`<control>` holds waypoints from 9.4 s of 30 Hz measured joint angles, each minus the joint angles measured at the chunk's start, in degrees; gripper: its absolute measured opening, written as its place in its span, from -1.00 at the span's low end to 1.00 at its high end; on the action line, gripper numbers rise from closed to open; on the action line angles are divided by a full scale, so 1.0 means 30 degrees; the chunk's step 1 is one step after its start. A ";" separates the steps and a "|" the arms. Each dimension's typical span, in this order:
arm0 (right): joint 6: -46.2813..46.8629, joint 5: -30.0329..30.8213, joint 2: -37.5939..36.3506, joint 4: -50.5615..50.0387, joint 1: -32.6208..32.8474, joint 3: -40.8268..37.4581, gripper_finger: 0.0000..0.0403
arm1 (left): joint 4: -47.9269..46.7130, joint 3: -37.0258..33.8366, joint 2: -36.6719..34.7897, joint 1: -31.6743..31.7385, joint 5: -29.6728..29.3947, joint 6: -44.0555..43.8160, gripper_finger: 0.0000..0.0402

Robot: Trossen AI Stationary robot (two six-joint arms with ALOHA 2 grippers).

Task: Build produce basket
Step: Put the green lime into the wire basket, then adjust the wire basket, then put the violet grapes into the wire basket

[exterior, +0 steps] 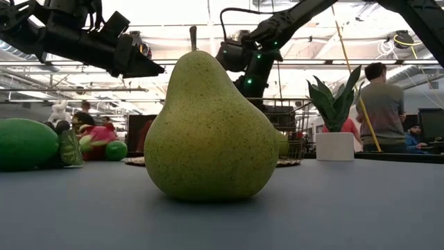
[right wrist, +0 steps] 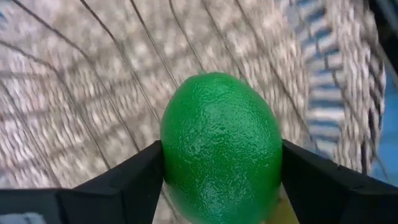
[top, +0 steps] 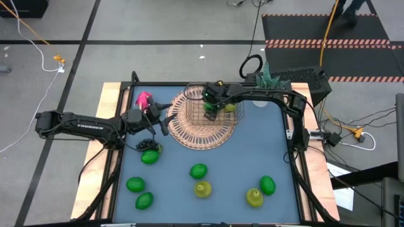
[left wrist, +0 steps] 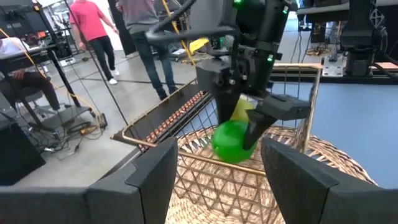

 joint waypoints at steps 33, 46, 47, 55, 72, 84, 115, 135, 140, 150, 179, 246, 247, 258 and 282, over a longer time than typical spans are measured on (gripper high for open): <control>0.1467 0.4365 -1.0127 -0.1559 0.2422 0.0029 0.52 | -0.1537 -0.0007 0.0000 -0.0007 0.0000 -0.2075 0.16; 0.2814 0.8343 -1.0036 -0.2957 0.7453 -0.0401 0.44 | -0.3139 -0.0015 0.0000 -0.0189 -0.0007 -0.3849 0.16; 0.2638 0.8761 -0.9714 -0.2993 0.7482 -0.0401 0.44 | -0.3138 -0.0015 0.0000 -0.0270 -0.0007 -0.3979 0.16; 0.0973 0.8830 -0.6711 -0.2842 0.4657 -0.0401 0.43 | -0.3102 -0.0015 0.0000 -0.0781 -0.0007 -0.4084 0.16; 0.1561 0.1753 -0.3969 -0.7272 0.0326 -0.0412 0.43 | -0.3517 -0.0015 0.0000 -0.0882 -0.0007 -0.3711 0.16; -0.0268 0.1010 -0.4032 -0.7555 0.0298 -0.0408 0.70 | -0.3510 -0.0015 0.0000 -0.0882 -0.0011 -0.3505 0.16; 0.5490 0.3463 -0.7660 -0.9269 -0.0415 -0.3759 0.45 | -0.3146 -0.0015 0.0000 -0.0721 -0.0044 -0.3450 0.16; 0.2601 0.1947 -0.7653 -0.1061 -0.0769 -0.5275 0.21 | -0.2883 -0.0015 0.0000 -0.0714 -0.0026 -0.3064 0.16; 0.2580 0.1995 -0.7712 -0.1413 -0.0992 -0.5275 0.20 | -0.2959 -0.0015 0.0000 -0.0714 -0.0022 -0.3077 0.16; 0.2216 0.2013 -1.0519 -0.1002 -0.0678 -0.5275 0.20 | -0.3857 -0.0015 0.0000 -0.0720 -0.0015 -0.4079 0.16; -0.0542 -0.1462 -1.0181 1.1687 0.5493 -0.7031 0.20 | -0.6367 -0.0015 -0.0007 -0.3963 -0.0596 -0.9202 0.16; -0.4169 0.3737 0.1141 0.7609 0.8154 0.3897 0.13 | -1.0738 -0.0007 -0.0007 -0.7606 -0.7169 -1.1316 0.16; -0.4173 0.3752 0.1477 0.8057 0.8340 0.3883 0.13 | -1.0947 -0.0004 -0.0007 -0.7606 -0.7322 -1.1562 0.16; -0.4094 0.3883 0.4549 1.5667 0.9636 0.3898 0.13 | -1.8371 0.0487 -0.0042 -0.7281 -0.7759 -1.5732 0.16; -0.4017 0.0072 0.8549 1.7895 0.8910 0.5247 0.48 | -2.7012 0.3942 -0.0166 -0.6446 -0.9746 -2.1844 0.16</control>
